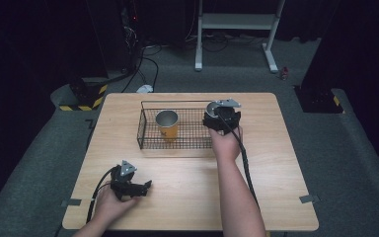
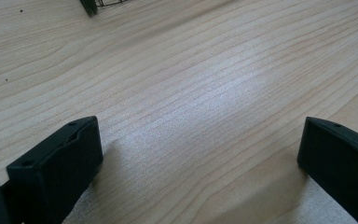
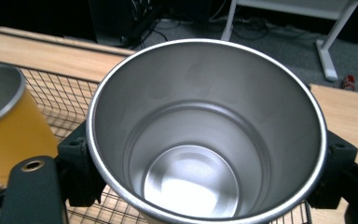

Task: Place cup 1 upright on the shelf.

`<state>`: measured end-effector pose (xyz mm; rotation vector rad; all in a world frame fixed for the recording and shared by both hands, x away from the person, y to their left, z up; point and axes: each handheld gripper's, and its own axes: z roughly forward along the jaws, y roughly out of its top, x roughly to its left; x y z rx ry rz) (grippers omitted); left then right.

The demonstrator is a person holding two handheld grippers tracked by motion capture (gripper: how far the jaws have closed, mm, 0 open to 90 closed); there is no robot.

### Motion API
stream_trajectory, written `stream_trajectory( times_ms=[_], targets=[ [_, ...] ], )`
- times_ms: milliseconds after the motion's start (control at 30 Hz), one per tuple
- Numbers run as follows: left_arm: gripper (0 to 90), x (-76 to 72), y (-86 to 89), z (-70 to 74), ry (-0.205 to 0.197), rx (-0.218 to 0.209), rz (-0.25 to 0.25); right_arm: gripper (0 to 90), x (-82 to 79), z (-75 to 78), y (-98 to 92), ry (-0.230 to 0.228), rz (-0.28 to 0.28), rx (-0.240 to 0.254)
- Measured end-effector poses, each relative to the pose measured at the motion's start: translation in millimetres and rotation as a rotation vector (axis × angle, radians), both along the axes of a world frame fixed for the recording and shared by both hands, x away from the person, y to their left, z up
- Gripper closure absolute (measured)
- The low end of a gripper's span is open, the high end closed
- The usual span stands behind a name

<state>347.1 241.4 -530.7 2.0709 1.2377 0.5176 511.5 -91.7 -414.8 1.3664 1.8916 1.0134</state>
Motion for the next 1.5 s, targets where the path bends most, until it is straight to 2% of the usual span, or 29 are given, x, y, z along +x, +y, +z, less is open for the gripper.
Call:
stream_trajectory(
  times_ms=[267,633,1200,1500],
  targets=[
    [0.2,0.0,0.0,0.1,0.001,0.000,0.000,18.5,14.2,-16.2,2.1,0.069,-0.021,0.006],
    [0.2,0.0,0.1,0.1,0.001,0.001,0.000,18.5,23.4,-34.8,12.7,0.138,-0.017,-0.028],
    [0.2,0.0,0.1,0.1,0.001,0.001,0.000,18.5,26.8,-48.8,23.4,0.181,-0.007,-0.057],
    [0.2,0.0,0.1,0.1,0.001,0.001,0.000,18.5,27.5,-50.8,24.5,0.193,-0.010,-0.036]
  ],
)
